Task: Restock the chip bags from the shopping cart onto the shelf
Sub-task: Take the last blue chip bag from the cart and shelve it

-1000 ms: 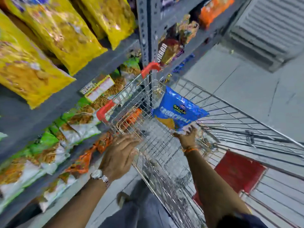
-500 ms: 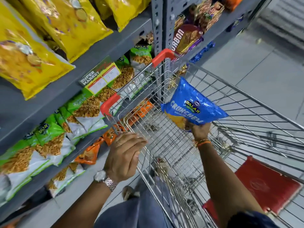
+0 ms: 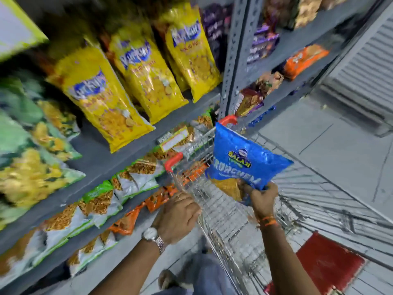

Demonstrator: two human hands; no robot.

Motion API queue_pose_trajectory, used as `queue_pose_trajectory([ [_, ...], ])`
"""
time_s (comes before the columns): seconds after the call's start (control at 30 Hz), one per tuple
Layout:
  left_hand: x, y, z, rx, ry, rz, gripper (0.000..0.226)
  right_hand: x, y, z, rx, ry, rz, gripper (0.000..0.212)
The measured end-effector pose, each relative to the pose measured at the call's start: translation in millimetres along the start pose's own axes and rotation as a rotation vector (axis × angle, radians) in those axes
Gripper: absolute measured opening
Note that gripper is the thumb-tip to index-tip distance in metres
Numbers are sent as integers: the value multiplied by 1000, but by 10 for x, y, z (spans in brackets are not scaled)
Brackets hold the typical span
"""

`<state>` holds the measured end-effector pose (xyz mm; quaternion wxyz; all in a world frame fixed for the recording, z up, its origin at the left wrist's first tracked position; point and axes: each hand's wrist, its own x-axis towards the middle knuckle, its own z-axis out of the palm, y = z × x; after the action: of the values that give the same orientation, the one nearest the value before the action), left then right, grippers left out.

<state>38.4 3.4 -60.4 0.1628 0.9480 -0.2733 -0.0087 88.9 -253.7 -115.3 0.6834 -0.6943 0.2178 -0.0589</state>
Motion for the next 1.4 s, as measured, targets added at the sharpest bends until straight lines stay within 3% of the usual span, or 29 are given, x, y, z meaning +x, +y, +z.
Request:
queue_pose_trajectory([
  [0.13,-189,-26,-864,62,193,-53,24,-215,-1088,120,115,-153,-188,37],
  [0.33,-582,-110,-2489,306,782,-88,36,-502,-2822,477,222,-304,-482,35],
  [0.47,-839,-223,-3332,489,998,-183,41,-679,-3925,814,315,-423,-663,30],
  [0.6,-1012,-520,-3636,559,1014,-343,44,-795,-4769,1164,401,-605,-801,28],
  [0.7,-1155,-686,-3644,579,1042,-388,44,-687,-5124,1599,462,-693,-792,32],
  [1.0,-1156,-870,-3593,625,1099,-358,41,-195,-5183,2694,259,-893,-691,24],
  [1.03,-1163,-885,-3588,629,1102,-351,42,-171,-5178,2702,258,-910,-680,28],
  [1.2,-1164,-908,-3563,622,1103,-341,43,-182,-5251,2597,169,-957,-710,94],
  [1.4,-1154,-906,-3555,620,1112,-369,43,-277,-5226,2732,166,-770,-906,102],
])
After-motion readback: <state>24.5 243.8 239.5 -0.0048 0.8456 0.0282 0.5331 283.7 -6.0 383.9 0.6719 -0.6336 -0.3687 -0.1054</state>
